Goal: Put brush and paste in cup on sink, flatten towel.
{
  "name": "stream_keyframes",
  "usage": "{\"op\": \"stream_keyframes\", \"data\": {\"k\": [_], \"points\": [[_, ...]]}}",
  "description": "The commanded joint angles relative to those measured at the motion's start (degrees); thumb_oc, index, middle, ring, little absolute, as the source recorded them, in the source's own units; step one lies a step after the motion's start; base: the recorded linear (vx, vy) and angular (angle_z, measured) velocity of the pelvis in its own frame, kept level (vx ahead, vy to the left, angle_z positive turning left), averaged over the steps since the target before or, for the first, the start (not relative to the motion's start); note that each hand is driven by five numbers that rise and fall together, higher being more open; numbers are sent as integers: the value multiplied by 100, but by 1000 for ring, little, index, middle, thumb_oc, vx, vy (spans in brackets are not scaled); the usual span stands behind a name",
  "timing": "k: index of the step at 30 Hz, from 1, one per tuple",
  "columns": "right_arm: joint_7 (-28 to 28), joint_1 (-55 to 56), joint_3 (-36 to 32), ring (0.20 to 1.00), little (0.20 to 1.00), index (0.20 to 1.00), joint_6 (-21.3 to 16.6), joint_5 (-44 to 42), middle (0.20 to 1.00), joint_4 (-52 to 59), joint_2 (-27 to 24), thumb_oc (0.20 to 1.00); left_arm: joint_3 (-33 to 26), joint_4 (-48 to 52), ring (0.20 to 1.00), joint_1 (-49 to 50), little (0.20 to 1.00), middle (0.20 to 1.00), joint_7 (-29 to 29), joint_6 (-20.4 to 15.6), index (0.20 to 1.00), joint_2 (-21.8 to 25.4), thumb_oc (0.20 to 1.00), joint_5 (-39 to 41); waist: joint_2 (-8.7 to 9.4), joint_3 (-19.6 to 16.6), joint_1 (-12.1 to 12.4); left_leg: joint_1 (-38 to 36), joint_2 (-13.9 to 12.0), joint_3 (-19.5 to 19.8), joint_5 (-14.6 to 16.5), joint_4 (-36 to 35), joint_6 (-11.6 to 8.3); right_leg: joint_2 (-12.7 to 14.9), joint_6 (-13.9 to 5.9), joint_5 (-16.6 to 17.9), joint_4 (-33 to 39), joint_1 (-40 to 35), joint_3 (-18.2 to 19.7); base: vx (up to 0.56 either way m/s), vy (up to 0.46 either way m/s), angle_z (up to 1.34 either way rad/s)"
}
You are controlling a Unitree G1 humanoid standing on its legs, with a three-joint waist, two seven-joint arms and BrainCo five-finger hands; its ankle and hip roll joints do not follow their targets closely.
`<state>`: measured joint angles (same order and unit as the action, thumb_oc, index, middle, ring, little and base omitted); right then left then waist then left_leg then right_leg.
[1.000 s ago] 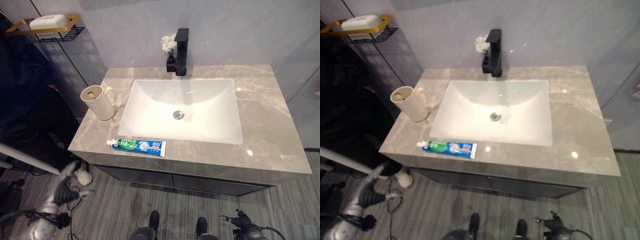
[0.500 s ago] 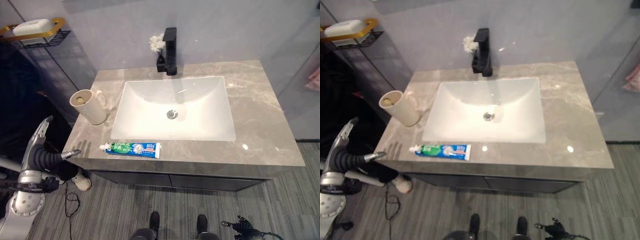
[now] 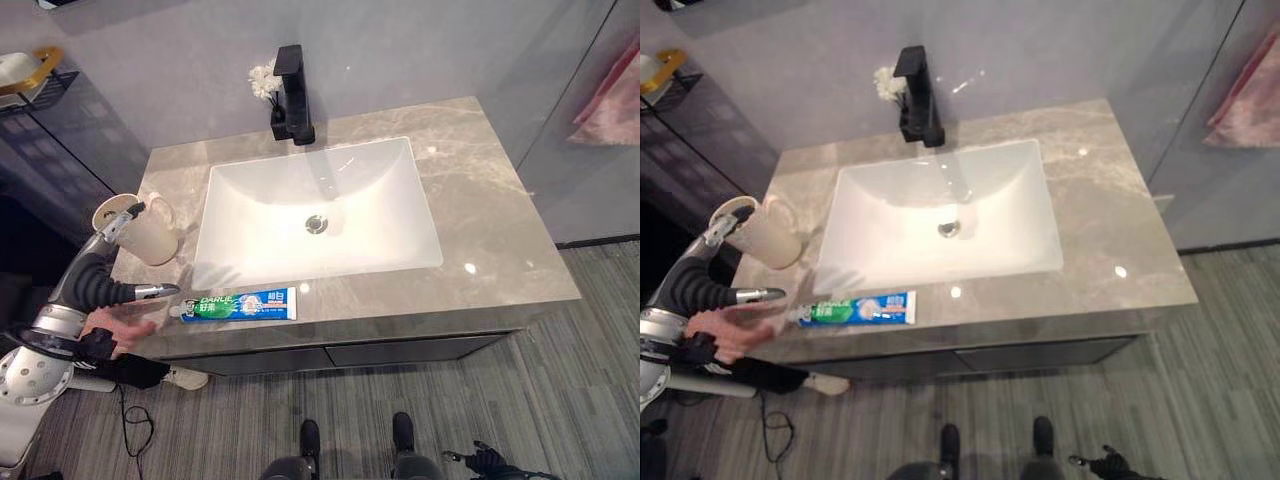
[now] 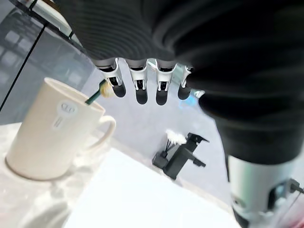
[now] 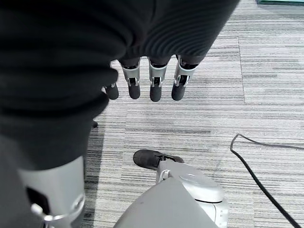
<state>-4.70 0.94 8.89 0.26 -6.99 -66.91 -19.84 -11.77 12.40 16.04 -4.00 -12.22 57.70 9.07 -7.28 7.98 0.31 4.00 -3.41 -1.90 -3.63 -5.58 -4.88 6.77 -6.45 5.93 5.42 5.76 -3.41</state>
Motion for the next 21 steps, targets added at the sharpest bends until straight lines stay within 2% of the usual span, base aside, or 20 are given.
{"op": "stream_keyframes", "data": {"k": [1,12,21], "points": [[-4,-226,18,1000,1000,1000,-15,77,1000,-39,94,1000,-24,-131,1000,-254,1000,1000,41,-138,1000,339,1000,141,187,95,-94,-137,202,-61,189,58,-2,468,-602,121,-42,-114,-30,0,0,0],[-82,-175,3,1000,1000,1000,-14,93,1000,-120,78,1000,456,-168,1000,-421,1000,1000,52,-74,1000,413,1000,-99,150,125,-181,-161,190,-135,229,58,-2,481,-629,145,-42,-63,32,0,0,0],[-181,-139,-103,1000,1000,1000,-8,-21,1000,-150,44,1000,1145,-354,1000,-519,1000,1000,138,44,1000,432,1000,-520,108,107,-257,-90,173,-272,227,58,-4,468,-664,197,-42,135,164,13,3,-10]]}}
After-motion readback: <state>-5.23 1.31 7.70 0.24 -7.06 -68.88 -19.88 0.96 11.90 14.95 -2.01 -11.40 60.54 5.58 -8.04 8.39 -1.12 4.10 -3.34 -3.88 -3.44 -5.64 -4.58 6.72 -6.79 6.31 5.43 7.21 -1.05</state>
